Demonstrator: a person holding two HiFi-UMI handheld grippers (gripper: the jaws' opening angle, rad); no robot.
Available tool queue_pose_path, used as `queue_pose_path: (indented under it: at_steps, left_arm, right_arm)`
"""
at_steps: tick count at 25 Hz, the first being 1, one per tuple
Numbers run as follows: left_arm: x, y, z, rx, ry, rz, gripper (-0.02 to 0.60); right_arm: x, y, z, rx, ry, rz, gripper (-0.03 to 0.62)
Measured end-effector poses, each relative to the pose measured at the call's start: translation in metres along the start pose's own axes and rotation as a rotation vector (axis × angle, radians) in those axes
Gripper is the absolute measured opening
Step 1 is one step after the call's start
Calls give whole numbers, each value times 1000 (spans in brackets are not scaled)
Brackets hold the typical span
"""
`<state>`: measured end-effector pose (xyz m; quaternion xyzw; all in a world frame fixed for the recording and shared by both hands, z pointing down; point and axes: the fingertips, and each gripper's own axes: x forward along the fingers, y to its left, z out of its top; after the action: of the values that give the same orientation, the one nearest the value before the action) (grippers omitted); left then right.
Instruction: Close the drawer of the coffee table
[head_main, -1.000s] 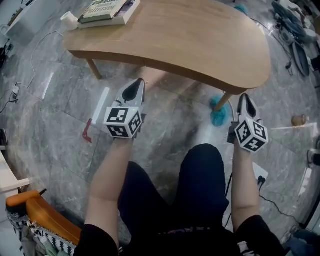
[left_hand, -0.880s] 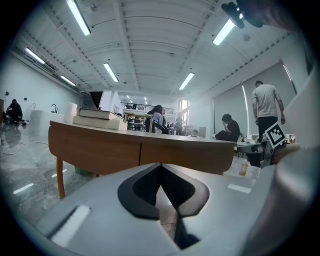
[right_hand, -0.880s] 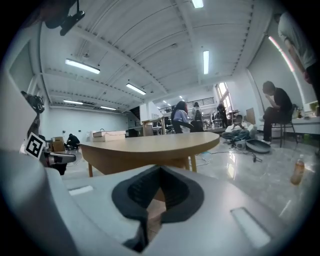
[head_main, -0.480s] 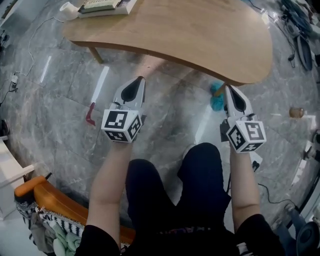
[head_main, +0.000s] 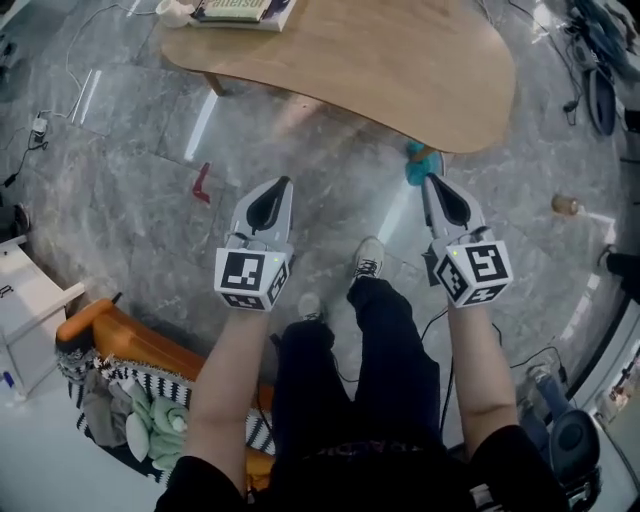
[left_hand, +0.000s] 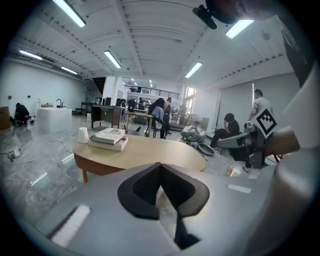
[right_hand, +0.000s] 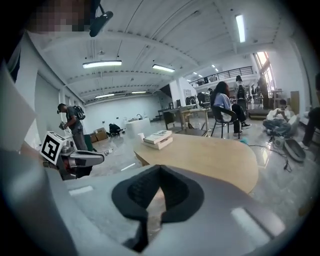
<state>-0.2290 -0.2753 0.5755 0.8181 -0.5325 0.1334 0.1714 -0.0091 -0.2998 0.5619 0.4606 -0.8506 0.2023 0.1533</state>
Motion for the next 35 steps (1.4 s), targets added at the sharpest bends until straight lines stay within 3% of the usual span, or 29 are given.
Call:
queue_pose_path:
  at_steps: [10, 17, 24, 35]
  left_arm:
    - [-149, -68, 126, -126, 28, -21, 6]
    - [-245, -106, 200, -54, -4, -74, 6]
    - [-337, -139, 221, -20, -30, -158, 6]
    - [-410, -206, 198, -42, -39, -237, 6]
  right_arm:
    - [-119, 92, 123, 11, 32, 78, 2]
    - [-217, 148, 194, 7, -62, 97, 2]
    - [-306, 219, 204, -2, -117, 111, 2]
    - [-383, 282, 167, -22, -103, 193, 2]
